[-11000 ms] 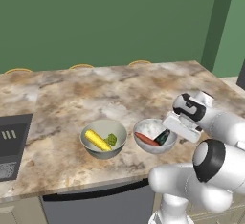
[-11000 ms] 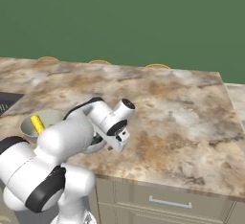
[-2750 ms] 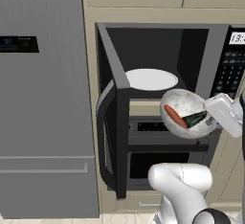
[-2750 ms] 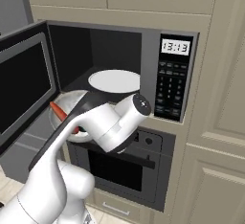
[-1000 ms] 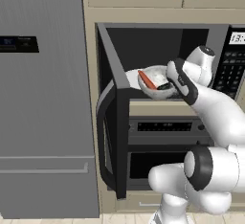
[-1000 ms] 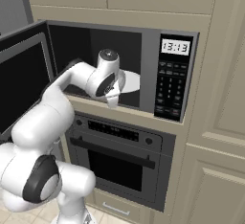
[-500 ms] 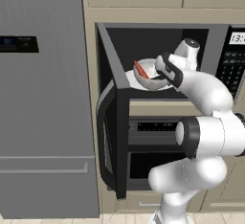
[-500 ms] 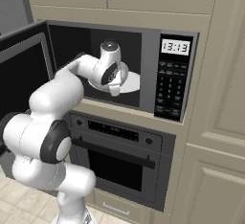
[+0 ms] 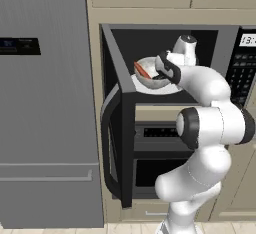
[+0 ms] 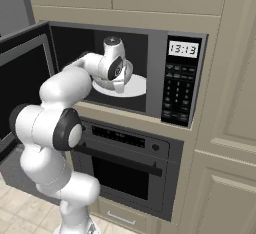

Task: Place the bowl containing the eggplant and carrot in the microwave. Close the microwave door and press the start button to microwave the meal.

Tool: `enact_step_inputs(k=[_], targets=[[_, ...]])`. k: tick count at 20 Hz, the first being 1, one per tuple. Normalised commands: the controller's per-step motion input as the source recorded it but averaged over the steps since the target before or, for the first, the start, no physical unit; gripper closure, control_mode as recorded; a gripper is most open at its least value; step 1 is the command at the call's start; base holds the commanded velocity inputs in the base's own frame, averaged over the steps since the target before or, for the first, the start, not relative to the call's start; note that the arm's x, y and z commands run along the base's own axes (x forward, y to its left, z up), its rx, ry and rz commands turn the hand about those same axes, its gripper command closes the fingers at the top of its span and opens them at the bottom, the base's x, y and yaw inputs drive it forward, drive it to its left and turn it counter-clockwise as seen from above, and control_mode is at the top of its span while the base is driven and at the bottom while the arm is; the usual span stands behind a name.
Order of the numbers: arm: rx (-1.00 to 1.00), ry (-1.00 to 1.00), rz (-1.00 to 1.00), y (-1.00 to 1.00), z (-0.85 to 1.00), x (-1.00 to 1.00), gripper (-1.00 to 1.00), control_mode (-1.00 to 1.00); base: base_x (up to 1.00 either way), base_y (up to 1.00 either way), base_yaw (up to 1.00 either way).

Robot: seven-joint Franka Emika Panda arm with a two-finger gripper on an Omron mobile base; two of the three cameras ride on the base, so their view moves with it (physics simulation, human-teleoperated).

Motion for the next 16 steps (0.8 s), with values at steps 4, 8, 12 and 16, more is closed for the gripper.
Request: enact_step_inputs(k=[4,8,12,16], targets=[[-0.09,-0.29,-0.11,0.18,0.00,-0.38,-1.00,-1.00,0.00,0.00,0.00],[-0.05,-0.38,-0.14,-0.01,0.00,-0.75,-1.00,-1.00,0.00,0.00,0.00],[-0.04,-0.48,-0.15,-0.06,0.04,-1.00,-1.00,-1.00,0.00,0.00,0.00],[0.00,-0.46,-0.06,-0.33,0.74,-0.99,-1.00,-1.00,0.00,0.00,0.00]])
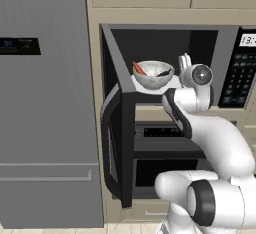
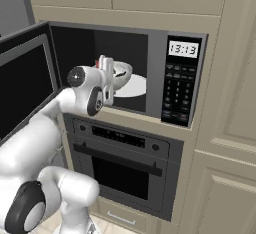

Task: Place the bowl containing the eggplant and carrot in the microwave. Close the microwave door and press the start button to microwave the meal.

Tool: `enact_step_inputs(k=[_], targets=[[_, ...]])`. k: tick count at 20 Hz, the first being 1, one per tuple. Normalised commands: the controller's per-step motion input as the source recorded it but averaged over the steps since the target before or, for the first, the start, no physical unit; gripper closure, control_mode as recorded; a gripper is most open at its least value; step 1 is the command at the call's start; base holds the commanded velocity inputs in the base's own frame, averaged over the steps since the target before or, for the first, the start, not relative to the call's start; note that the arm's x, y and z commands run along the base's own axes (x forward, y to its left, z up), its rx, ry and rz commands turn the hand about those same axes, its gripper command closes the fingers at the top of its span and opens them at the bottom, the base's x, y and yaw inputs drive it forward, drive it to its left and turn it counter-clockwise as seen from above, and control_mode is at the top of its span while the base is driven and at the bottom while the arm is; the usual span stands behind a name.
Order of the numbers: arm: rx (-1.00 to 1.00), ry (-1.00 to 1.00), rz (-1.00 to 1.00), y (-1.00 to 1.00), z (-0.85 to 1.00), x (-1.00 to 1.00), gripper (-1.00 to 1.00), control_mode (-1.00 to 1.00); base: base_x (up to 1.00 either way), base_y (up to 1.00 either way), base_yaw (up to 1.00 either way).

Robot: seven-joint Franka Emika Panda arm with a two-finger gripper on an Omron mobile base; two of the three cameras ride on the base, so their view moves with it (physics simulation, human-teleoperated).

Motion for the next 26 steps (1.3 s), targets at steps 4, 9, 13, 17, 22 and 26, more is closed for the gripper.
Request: enact_step_inputs(k=[4,9,13,17,22,26], targets=[[-0.02,-0.32,0.06,-0.20,1.00,-1.00,-1.00,-1.00,0.00,0.00,0.00],[-0.32,-0.07,0.26,0.00,0.84,-1.00,-1.00,-1.00,0.00,0.00,0.00],[-0.55,0.03,0.38,0.09,0.46,-1.00,-1.00,-1.00,0.00,0.00,0.00],[-0.65,0.23,0.33,0.35,0.23,-1.00,-1.00,-1.00,0.00,0.00,0.00],[-0.71,0.32,0.27,0.51,0.16,-1.00,-1.00,-1.00,0.00,0.00,0.00],[-0.74,0.28,0.18,0.50,0.06,-1.00,-1.00,-1.00,0.00,0.00,0.00]])
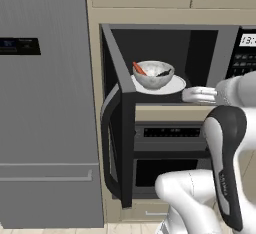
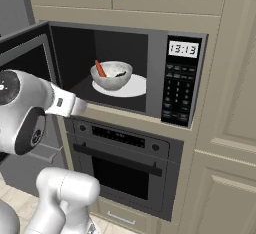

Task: Place the bowl containing the eggplant and carrot in the microwave. Close the microwave door and press the start button to microwave the meal.

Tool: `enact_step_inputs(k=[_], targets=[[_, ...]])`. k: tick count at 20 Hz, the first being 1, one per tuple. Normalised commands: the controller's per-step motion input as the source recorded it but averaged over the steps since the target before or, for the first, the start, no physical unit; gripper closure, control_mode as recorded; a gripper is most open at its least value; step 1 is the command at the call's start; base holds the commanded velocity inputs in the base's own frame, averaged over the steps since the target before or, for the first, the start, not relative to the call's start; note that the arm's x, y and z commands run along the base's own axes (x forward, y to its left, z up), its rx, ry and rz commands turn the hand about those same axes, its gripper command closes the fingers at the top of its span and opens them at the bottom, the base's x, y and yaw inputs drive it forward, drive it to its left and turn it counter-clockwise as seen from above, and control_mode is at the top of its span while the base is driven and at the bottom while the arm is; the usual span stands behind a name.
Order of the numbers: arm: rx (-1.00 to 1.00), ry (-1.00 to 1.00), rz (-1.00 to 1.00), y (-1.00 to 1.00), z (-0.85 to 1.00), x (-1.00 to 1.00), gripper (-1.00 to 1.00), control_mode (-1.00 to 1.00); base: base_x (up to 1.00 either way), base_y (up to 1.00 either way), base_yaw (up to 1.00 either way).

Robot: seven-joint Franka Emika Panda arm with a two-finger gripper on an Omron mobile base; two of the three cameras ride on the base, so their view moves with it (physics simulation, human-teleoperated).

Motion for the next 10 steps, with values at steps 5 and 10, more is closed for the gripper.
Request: enact_step_inputs(k=[5,10], targets=[[-0.59,-0.16,0.13,0.35,-0.29,-1.00,-1.00,-1.00,0.00,0.00,0.00],[-0.36,-0.19,0.03,0.18,-0.20,-0.95,-1.00,-1.00,0.00,0.00,0.00]])
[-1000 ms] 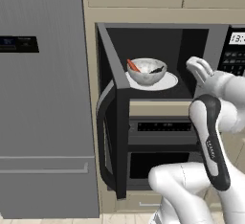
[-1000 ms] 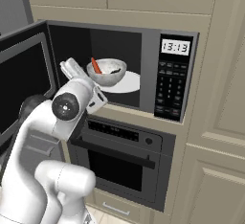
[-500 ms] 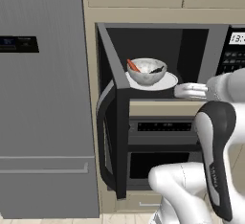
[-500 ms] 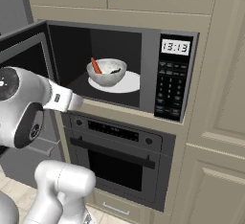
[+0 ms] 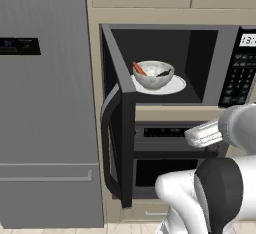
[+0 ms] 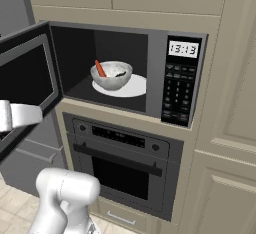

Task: Place the bowl containing the eggplant and carrot in the microwave. Close the microwave door and press the start button to microwave the meal.

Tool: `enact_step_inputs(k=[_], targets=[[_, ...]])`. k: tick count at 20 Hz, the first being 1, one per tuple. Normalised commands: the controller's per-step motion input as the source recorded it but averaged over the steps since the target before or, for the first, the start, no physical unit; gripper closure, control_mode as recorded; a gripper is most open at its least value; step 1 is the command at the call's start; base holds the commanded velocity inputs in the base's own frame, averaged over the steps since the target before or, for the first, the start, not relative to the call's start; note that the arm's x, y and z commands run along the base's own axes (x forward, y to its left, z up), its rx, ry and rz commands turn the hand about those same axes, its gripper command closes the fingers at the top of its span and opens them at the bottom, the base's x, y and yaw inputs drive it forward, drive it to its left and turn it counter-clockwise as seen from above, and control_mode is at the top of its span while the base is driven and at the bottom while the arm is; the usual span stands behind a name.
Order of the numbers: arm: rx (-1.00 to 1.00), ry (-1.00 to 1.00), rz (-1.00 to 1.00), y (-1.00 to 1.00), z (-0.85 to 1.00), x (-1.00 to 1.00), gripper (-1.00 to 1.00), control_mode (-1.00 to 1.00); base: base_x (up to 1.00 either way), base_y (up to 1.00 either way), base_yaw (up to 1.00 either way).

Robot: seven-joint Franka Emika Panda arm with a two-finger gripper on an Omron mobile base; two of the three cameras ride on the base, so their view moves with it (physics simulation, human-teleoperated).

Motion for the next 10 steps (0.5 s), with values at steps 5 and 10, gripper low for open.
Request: enact_step_inputs(k=[5,10], targets=[[-0.30,-0.03,0.00,0.67,0.32,-0.27,-1.00,-1.00,0.00,0.00,0.00],[-0.36,-0.06,0.00,0.93,-0.04,0.00,-1.00,-1.00,0.00,0.00,0.00]])
